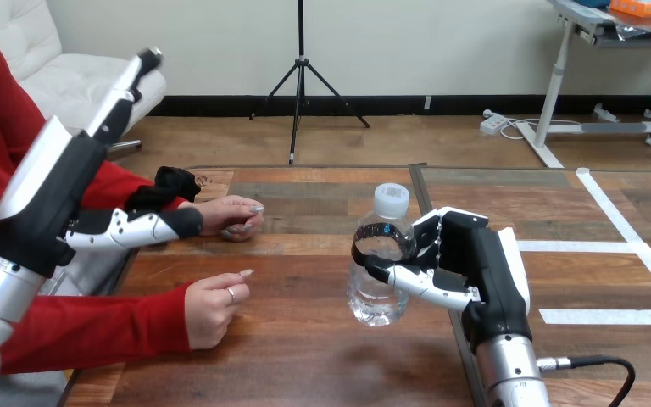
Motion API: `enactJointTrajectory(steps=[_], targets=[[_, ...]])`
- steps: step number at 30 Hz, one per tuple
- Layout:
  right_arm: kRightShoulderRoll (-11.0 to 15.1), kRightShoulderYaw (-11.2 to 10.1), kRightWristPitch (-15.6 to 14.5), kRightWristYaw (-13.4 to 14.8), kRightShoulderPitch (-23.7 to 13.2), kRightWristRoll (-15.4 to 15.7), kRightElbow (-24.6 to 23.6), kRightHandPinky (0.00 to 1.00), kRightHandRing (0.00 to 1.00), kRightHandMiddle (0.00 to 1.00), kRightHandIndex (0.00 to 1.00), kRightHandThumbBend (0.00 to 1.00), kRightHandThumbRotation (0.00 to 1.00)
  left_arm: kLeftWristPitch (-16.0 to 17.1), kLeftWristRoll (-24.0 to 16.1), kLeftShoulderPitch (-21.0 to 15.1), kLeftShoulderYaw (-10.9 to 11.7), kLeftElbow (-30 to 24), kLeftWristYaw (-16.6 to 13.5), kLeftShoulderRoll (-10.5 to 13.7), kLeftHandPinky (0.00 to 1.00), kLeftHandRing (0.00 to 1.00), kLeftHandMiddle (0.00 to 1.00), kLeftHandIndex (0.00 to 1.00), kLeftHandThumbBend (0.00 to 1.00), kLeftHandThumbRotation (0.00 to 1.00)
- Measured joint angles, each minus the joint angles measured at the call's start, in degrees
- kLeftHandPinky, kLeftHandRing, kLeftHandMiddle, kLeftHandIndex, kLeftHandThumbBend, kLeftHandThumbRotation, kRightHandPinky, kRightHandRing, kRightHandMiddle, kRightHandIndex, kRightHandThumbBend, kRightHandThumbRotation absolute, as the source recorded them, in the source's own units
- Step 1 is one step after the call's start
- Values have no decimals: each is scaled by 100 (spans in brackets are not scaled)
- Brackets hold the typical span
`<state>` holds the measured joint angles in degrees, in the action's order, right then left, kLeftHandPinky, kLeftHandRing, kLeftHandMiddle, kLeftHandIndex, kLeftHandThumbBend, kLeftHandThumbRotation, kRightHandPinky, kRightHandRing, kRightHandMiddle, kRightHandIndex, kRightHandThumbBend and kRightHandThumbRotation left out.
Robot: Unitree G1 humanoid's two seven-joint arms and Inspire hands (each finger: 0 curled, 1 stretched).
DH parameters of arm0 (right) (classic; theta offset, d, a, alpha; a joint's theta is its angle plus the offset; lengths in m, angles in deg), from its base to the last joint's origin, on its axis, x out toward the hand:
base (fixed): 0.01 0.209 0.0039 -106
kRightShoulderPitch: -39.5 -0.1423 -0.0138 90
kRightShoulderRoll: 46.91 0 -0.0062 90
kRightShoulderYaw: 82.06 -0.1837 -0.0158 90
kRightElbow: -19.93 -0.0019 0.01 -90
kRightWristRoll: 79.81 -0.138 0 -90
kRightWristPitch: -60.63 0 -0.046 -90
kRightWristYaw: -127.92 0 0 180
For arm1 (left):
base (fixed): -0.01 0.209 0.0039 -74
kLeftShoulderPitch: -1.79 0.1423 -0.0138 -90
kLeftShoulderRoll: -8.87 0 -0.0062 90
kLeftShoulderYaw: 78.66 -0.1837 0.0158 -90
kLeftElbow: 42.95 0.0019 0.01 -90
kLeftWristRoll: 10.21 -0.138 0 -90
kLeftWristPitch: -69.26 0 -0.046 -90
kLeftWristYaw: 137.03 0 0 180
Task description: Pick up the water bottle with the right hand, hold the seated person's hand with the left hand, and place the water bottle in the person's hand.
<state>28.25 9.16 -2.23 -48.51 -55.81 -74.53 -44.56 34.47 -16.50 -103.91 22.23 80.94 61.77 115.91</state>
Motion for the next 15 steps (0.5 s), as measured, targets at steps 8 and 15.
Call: enactJointTrajectory(steps=[8, 15], targets=[[-61, 18, -3, -21, 77, -20, -67, 15, 20, 26, 28, 62, 0, -17, -118, 0, -105, 27, 87, 242, 80, 87, 89, 91, 100, 66], [-88, 17, -19, -47, 89, -73, -91, 15, 19, 26, 28, 62, 0, -17, -223, 0, -144, 27, 107, 355, 80, 88, 89, 89, 100, 64]])
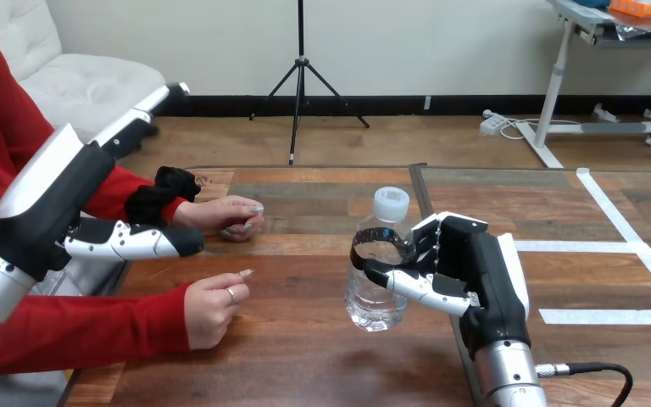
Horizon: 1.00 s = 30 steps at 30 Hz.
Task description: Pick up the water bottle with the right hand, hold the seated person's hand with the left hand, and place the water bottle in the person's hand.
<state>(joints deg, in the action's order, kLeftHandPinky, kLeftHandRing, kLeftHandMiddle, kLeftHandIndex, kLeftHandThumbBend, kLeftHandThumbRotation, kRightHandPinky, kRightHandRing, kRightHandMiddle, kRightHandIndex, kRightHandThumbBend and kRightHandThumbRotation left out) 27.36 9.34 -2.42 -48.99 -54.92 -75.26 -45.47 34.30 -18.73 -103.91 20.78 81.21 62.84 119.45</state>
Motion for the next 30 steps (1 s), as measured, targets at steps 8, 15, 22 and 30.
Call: enactJointTrajectory(steps=[8, 15, 22, 30], targets=[[-1, 17, -64, -59, 42, -12, -176, 15, 19, 26, 28, 61, 0, -1, -267, 0, -47, 2, -19, 101, 76, 84, 87, 86, 100, 60], [0, 19, -137, -73, 90, -12, -349, 15, 19, 26, 28, 61, 0, 7, -658, 0, -78, 23, -234, 152, 70, 77, 82, 83, 100, 59], [4, 21, -154, -73, 136, -7, -461, 15, 19, 26, 29, 61, 0, -31, -972, 0, -151, 58, -382, 254, 68, 75, 80, 81, 100, 59], [4, 22, -208, -74, 214, 4, -545, 15, 20, 27, 29, 62, 0, -105, -1173, 0, -211, 129, -454, 413, 68, 74, 80, 80, 100, 56]])
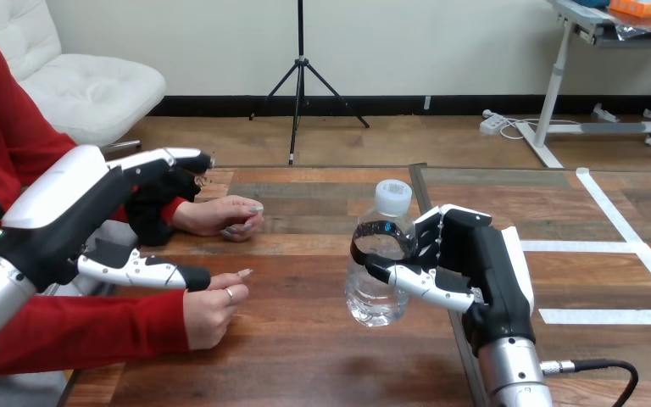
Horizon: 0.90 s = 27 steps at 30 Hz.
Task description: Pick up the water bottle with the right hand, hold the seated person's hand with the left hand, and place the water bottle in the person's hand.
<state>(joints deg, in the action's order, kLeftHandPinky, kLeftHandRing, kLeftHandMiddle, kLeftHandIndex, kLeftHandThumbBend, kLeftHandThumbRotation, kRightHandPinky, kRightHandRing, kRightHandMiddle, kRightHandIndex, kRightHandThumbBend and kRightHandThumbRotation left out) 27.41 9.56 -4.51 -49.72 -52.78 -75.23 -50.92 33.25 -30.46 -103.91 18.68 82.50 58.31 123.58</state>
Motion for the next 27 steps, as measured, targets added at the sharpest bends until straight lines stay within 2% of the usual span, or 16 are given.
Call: enactJointTrajectory(steps=[14, 21, 27], targets=[[2, 5, -70, 83, 70, 194, -122, 16, 21, 27, 30, 64, 0, -195, -64, -2, -204, 33, 152, 408, 71, 77, 82, 83, 100, 58], [-3, 8, -159, 169, 74, 317, -179, 17, 21, 28, 30, 65, 0, -338, -113, -10, -347, 30, 348, 618, 72, 79, 83, 85, 100, 60], [-2, 4, -199, 175, 82, 302, -252, 16, 21, 28, 31, 63, 0, -545, -257, -15, -504, -3, 625, 838, 71, 78, 83, 86, 100, 63]])
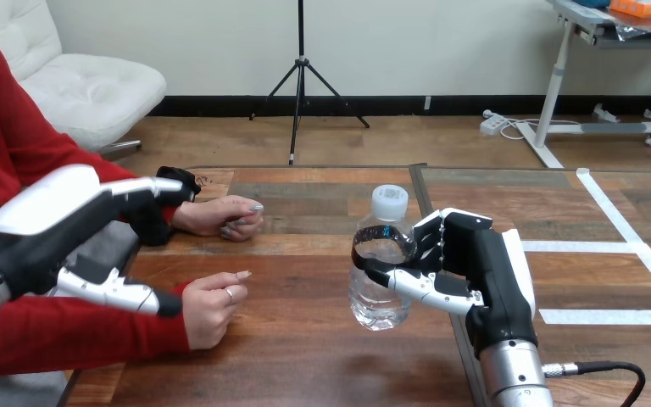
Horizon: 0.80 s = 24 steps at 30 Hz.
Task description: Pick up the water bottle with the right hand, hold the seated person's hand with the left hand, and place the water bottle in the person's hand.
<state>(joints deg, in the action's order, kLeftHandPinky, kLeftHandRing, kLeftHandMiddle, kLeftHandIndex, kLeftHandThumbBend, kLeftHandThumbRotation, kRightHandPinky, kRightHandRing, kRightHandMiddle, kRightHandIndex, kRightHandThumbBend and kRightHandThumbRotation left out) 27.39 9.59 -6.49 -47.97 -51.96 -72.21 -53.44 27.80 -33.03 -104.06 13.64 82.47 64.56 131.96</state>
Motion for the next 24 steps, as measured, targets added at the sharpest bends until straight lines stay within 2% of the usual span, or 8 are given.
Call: enactJointTrajectory(steps=[9, 21, 24], targets=[[0, -12, -12, -8, 10, -91, -106, 17, 21, 28, 31, 63, 0, -20, -118, -5, -228, 1, 251, 261, 70, 77, 84, 86, 100, 65], [11, -23, -13, 0, 10, -88, -120, 18, 22, 29, 31, 64, 0, -11, -524, -81, -506, 3, 300, 465, 70, 77, 83, 85, 100, 67], [14, -37, -14, 0, 10, -88, -120, 19, 23, 30, 31, 65, 0, -14, -696, -111, -554, 1, 234, 476, 70, 77, 83, 85, 100, 68]])
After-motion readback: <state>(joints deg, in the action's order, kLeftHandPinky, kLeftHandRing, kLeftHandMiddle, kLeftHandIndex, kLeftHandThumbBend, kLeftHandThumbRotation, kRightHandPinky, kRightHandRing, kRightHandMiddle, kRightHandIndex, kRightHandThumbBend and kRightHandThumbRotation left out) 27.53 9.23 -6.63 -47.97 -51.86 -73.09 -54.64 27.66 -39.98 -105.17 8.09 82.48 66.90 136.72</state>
